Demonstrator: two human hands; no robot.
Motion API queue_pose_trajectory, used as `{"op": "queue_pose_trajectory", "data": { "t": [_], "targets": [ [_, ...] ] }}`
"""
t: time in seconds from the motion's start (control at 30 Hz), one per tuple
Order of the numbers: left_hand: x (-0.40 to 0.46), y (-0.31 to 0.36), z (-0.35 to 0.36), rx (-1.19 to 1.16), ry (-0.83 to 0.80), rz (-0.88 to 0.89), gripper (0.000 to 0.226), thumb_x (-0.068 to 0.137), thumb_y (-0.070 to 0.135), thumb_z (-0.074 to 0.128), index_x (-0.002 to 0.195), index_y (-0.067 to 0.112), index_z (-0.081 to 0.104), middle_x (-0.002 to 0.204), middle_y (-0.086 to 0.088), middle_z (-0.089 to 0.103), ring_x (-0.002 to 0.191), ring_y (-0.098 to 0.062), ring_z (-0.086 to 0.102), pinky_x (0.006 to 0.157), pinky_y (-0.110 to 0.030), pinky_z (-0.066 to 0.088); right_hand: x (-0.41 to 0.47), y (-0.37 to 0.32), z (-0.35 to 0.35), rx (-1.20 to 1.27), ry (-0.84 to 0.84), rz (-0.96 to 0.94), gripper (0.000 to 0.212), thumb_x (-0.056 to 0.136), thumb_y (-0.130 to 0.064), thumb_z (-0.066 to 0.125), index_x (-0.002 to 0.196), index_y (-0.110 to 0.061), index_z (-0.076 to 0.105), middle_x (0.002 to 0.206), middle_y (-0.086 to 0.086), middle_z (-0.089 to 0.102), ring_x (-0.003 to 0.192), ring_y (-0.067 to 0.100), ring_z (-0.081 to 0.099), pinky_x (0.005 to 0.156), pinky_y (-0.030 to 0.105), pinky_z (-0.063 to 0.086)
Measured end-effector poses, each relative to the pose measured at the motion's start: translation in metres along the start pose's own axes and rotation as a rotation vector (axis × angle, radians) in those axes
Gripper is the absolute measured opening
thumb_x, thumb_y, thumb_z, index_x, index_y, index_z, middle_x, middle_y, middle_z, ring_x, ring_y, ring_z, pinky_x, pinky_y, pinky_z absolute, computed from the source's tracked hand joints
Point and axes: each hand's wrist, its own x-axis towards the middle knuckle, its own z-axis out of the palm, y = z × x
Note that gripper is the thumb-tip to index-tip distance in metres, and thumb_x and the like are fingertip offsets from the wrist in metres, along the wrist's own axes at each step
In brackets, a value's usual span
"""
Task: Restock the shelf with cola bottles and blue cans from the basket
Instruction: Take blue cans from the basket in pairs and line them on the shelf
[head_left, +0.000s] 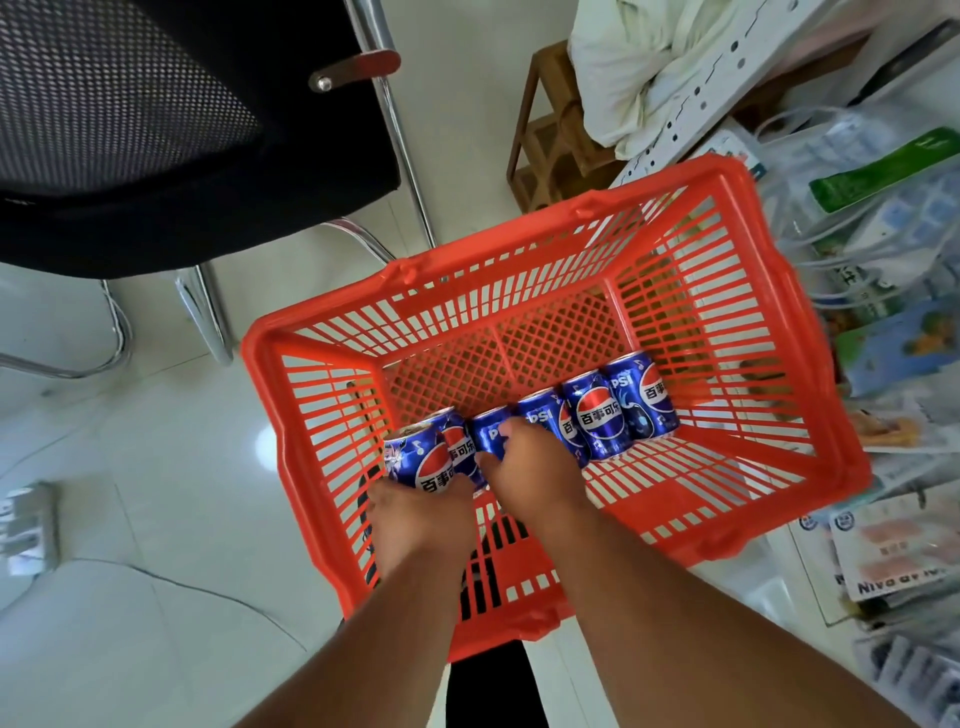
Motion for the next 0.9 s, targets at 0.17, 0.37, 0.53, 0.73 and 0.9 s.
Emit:
{"op": "queue_pose_trajectory", "data": {
  "t": [0.17,0.37,0.53,0.73,0.9],
  "targets": [
    [0.001,0.009,-0.025,-0.119,-0.034,0.042,0.04,0.083,0.032,0.079,0.115,0.015,0.063,0.081,0.0,0.073,0.056,-0.014,0.067,0.042,-0.021,0.04,0.028,-0.026,0.002,-0.095,0.062,-0.207,0.05,0.092,-0.051,0.067,0.124,-0.012,0.068,0.129,0.007,0.067,0.127,0.029,0.056,0.107,0.041,0.045],
    [0.002,-0.001,-0.027,-0.175,-0.107,0.083,0.038,0.082,0.028,0.083,0.112,0.012,0.067,0.081,-0.002,0.076,0.044,-0.004,0.064,0.033,-0.013,0.038,0.056,-0.032,0.025,-0.462,-0.184,-0.186,0.085,0.089,-0.063,0.047,0.154,-0.008,0.046,0.167,0.019,0.03,0.158,0.037,0.015,0.13,0.051,0.006],
    [0.006,-0.004,-0.027,-0.2,-0.119,0.085,0.039,0.083,0.025,0.082,0.115,0.01,0.066,0.084,-0.004,0.075,0.043,0.003,0.063,0.033,-0.012,0.038,0.061,-0.039,0.031,-0.393,-0.183,-0.124,0.072,0.085,-0.058,0.065,0.141,-0.013,0.062,0.165,0.019,0.029,0.155,0.036,0.019,0.13,0.05,0.005],
    [-0.001,-0.004,-0.03,-0.205,-0.113,0.123,0.039,0.083,0.031,0.082,0.115,0.019,0.065,0.088,0.002,0.076,0.063,-0.009,0.071,0.035,-0.012,0.041,0.047,-0.02,0.013,0.183,-0.07,-0.107,0.056,0.072,-0.046,0.085,0.116,-0.014,0.073,0.123,0.005,0.066,0.123,0.024,0.058,0.106,0.035,0.047],
    [-0.016,-0.001,-0.042,-0.163,-0.135,0.223,0.034,0.081,0.03,0.084,0.109,0.02,0.068,0.084,0.004,0.078,0.063,-0.011,0.073,0.044,-0.019,0.05,0.026,-0.002,-0.02,0.645,-0.082,0.034,0.048,0.071,-0.04,0.094,0.108,-0.025,0.066,0.104,-0.01,0.073,0.096,0.01,0.07,0.084,0.028,0.056]
  ]
}}
